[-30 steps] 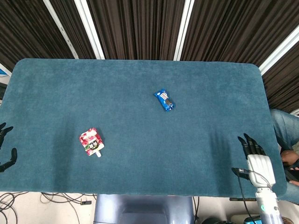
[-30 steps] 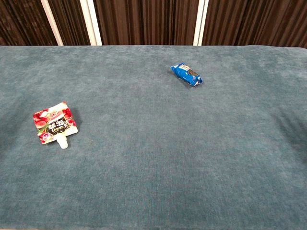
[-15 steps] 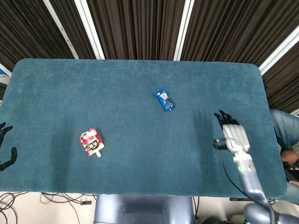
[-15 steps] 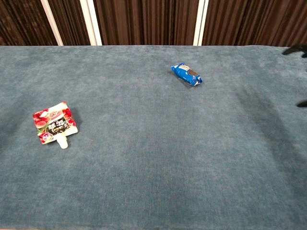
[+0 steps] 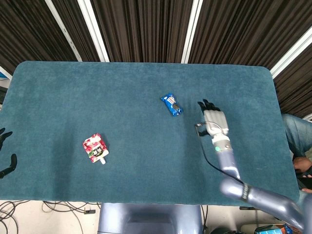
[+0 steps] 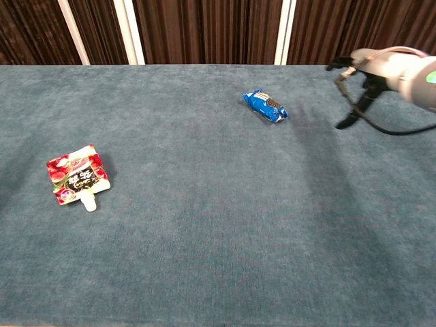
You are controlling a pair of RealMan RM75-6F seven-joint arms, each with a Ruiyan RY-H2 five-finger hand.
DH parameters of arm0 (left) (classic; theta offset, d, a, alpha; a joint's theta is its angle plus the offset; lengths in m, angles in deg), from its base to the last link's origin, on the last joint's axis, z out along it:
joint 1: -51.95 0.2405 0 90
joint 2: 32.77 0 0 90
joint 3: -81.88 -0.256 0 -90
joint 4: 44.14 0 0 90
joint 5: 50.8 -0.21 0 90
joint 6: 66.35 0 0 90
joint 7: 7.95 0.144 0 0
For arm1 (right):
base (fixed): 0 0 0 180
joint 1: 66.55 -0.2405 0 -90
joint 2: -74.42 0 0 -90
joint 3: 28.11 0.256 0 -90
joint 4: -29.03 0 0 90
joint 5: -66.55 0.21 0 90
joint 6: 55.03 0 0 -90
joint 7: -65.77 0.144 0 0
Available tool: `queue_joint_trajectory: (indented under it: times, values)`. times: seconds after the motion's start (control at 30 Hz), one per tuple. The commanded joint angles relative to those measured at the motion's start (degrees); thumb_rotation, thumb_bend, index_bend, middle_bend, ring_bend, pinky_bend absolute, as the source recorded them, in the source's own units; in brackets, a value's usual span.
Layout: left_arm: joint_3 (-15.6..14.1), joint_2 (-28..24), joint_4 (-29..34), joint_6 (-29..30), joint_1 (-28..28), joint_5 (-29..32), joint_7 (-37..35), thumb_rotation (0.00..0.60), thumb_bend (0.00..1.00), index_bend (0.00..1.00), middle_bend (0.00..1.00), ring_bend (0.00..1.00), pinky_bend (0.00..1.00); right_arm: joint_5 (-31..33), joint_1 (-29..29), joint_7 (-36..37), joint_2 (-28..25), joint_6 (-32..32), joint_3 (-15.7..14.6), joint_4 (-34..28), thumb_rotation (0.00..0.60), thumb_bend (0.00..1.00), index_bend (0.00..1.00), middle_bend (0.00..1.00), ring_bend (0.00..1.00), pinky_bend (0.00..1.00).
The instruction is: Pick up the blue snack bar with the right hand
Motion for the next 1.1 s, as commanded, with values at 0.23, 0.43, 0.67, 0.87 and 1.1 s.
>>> queue_joint_trajectory:
  times: [0.23, 0.43, 0.67, 0.87, 1.1]
  values:
    - [-0.1, -0.2, 0.2, -1.0, -0.2, 0.4, -0.7, 0.600, 0.53, 0.14, 0.04, 0.12, 0.13, 6.2, -8.4, -1.1, 10.1, 2.1, 2.5, 13.7, 0.600, 0.08, 0.10, 0.04, 0.10, 0.19]
    - [-0.2, -0.5, 0.6, -1.4, -0.2, 0.5, -1.2, 0.600, 0.53, 0.14, 0.04, 0.12, 0.13, 8.3, -12.0, -0.8, 14.9, 3.9, 3.2, 21.3, 0.600, 0.08, 0.12, 0.06, 0.11, 0.19]
    - [0.3, -1.3, 2.0, -2.2, -0.5, 1.6, -1.4, 0.600, 0.53, 0.14, 0.04, 0.12, 0.13, 9.3, -15.6, 0.3, 20.2, 5.7, 4.2, 29.8, 0.600, 0.10, 0.15, 0.10, 0.14, 0.19]
    - [0.1, -1.4, 2.1, -2.5, -0.5, 1.6, -1.5, 0.600, 0.53, 0.14, 0.04, 0.12, 0.13, 8.7, -18.3, 2.1, 24.2, 7.0, 5.4, 35.9, 0.600, 0.15, 0.18, 0.13, 0.17, 0.19]
    - [0.4, -1.6, 1.7, -2.7, -0.4, 2.4, -2.5, 0.600, 0.53, 0.14, 0.04, 0.12, 0.13, 8.1, -22.4, 4.1, 28.8, 10.2, 7.5, 45.6, 0.600, 0.18, 0.21, 0.16, 0.19, 0.19]
